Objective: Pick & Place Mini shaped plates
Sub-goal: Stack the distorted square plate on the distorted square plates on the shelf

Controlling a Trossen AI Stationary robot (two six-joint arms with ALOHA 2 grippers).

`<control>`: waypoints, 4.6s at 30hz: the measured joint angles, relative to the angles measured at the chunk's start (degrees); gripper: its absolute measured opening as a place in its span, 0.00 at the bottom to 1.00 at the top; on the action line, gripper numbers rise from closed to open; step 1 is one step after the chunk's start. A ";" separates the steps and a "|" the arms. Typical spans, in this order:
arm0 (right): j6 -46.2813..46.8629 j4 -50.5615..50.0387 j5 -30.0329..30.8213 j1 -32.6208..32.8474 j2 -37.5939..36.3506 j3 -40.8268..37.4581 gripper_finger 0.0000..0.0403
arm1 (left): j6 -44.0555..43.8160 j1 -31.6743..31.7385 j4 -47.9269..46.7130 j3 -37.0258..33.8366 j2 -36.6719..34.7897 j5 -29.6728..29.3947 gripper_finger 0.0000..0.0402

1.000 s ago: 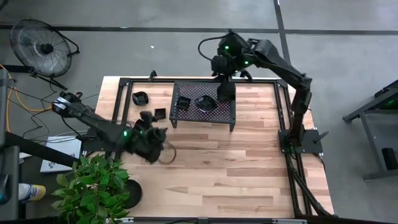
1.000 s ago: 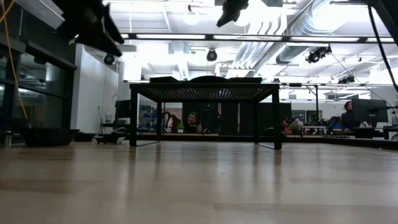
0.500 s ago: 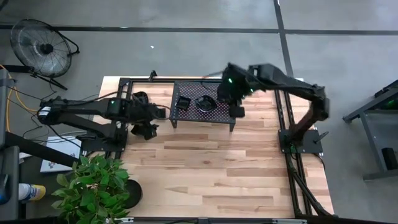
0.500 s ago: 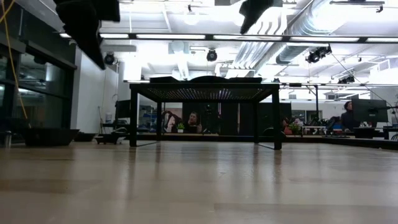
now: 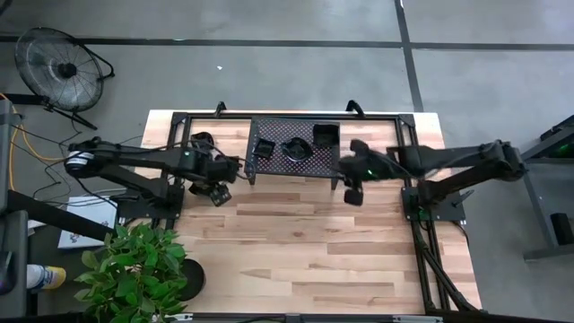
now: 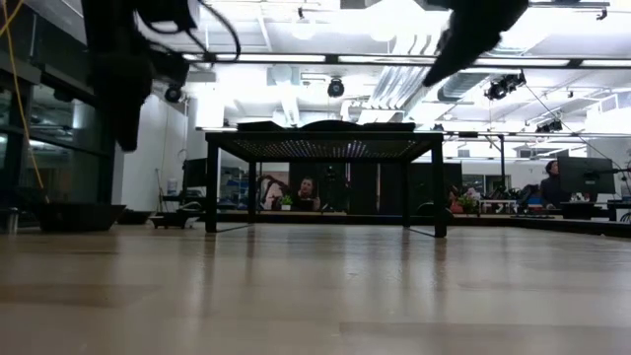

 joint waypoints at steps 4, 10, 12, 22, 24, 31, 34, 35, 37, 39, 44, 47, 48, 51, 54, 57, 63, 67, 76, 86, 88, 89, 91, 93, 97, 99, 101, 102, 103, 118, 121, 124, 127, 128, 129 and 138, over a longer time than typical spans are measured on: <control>4.20 5.73 2.86 6.29 -5.02 -6.93 0.21 | -6.17 0.02 -0.48 -1.84 2.74 -2.24 0.71; 7.25 17.89 5.33 16.17 -9.65 -15.37 0.21 | -11.24 0.02 1.54 -4.65 6.60 0.37 0.71; 6.94 22.85 6.18 19.11 -9.94 -17.81 0.21 | -12.37 0.02 0.72 -4.98 7.98 1.05 0.71; 5.61 37.56 9.08 27.89 -9.68 -24.09 0.21 | -14.60 0.00 -0.41 -4.95 12.64 1.78 0.71; 5.60 38.78 9.41 28.98 -9.70 -24.54 0.21 | -14.60 -0.02 -0.44 -4.93 13.71 1.78 0.71; 5.35 38.97 11.14 32.32 -9.68 -24.56 0.21 | -14.12 -0.02 1.37 -4.93 16.09 1.89 0.71; 5.20 39.00 11.26 33.03 -9.68 -24.56 0.21 | -14.01 -0.02 2.15 -4.91 16.05 1.89 0.71; 5.22 39.04 11.26 33.21 -9.68 -24.56 0.21 | -13.97 -0.02 2.24 -4.91 16.05 1.87 0.71; 5.19 39.21 11.34 33.48 -9.68 -24.56 0.21 | -13.94 -0.02 2.13 -4.94 16.05 1.83 0.71; 5.17 39.33 11.48 33.65 -9.68 -24.56 0.21 | -13.95 -0.02 3.19 -5.69 16.03 1.83 0.71; 5.17 39.43 11.48 33.65 -9.68 -24.56 0.21 | -14.45 0.00 5.91 -9.46 16.03 2.70 0.71; 5.15 39.43 11.50 33.63 -9.68 -24.56 0.21 | -14.98 0.00 5.89 -10.03 16.03 2.69 0.71; 5.14 39.43 11.50 33.63 -9.68 -24.56 0.21 | -15.00 0.00 5.95 -10.03 16.03 2.67 0.70; 5.12 39.43 11.50 33.63 -9.66 -24.56 0.21 | -15.01 0.00 5.99 -10.03 16.03 2.46 0.67; 4.37 39.43 11.81 33.63 -9.66 -24.56 0.21 | -15.01 0.00 6.09 -10.03 16.03 2.48 0.59; 4.01 39.43 12.55 33.63 -9.66 -24.56 0.21 | -15.02 0.00 6.33 -10.03 16.03 3.23 0.50; 3.63 39.41 12.82 33.63 -9.66 -24.56 0.21 | -15.04 0.00 7.19 -10.03 16.03 3.31 0.35; 3.64 39.39 12.77 33.63 -9.64 -24.56 0.21 | -15.04 0.00 7.17 -10.03 16.03 3.34 0.29; 3.62 39.38 12.78 33.63 -9.64 -24.56 0.21 | -15.03 0.00 7.15 -10.03 16.03 4.38 0.21; 3.62 39.36 12.77 33.63 -9.64 -24.56 0.21 | -14.33 0.00 7.02 -10.03 16.03 4.38 0.09; 3.62 39.36 12.77 33.63 -9.64 -24.56 0.21 | -14.12 0.00 7.01 -10.03 16.03 4.45 0.06; 3.62 39.36 12.77 33.63 -9.64 -24.56 0.21 | -14.11 0.00 6.97 -10.03 16.03 4.44 0.04; 3.62 39.36 12.77 33.63 -9.64 -24.56 0.21 | -14.01 0.00 6.93 -10.03 16.03 4.42 0.01; 3.62 39.36 12.77 33.63 -9.64 -24.56 0.21 | -13.37 0.00 6.91 -10.03 16.01 4.40 0.01; 3.62 39.36 12.83 33.63 -9.64 -24.56 0.21 | -11.02 0.00 6.81 -9.95 16.01 4.79 0.01; 3.62 39.36 12.84 33.62 -9.64 -24.56 0.21 | -10.32 0.00 5.63 -9.27 16.01 5.05 0.00; 3.62 39.36 12.90 33.63 -9.64 -24.56 0.21 | -9.14 0.00 4.04 -7.87 16.01 5.03 0.00; 3.62 39.36 12.95 33.63 -9.64 -24.56 0.21 | -8.58 0.00 2.99 -6.94 16.01 4.91 0.00; 3.62 39.36 12.96 33.61 -9.64 -24.56 0.21 | -7.95 0.00 1.65 -5.91 16.01 4.72 0.00; 3.62 39.34 12.86 33.61 -9.64 -24.54 0.21 | -6.22 -5.72 -23.05 13.25 16.01 -0.38 0.00; 3.62 39.34 12.77 33.61 -9.64 -24.54 0.21 | -6.47 -8.22 -26.26 18.00 16.01 -2.74 0.00; 3.64 39.34 12.77 33.61 -9.64 -24.54 0.21 | -6.33 -10.26 -26.03 22.19 16.01 -4.96 0.00; 3.62 39.34 12.75 33.61 -9.64 -24.54 0.21 | -5.28 -11.93 -26.08 26.21 16.01 -7.65 0.00; 3.62 39.34 12.77 33.61 -9.64 -24.54 0.21 | -4.56 -12.44 -26.02 27.35 16.01 -8.44 0.00; 3.62 39.34 12.83 33.62 -9.64 -24.54 0.21 | -3.72 -12.87 -26.02 28.38 16.01 -9.18 0.00; -0.50 39.40 14.92 33.19 -9.64 -24.54 0.21 | 18.33 -16.88 -17.34 32.53 16.00 -14.07 0.00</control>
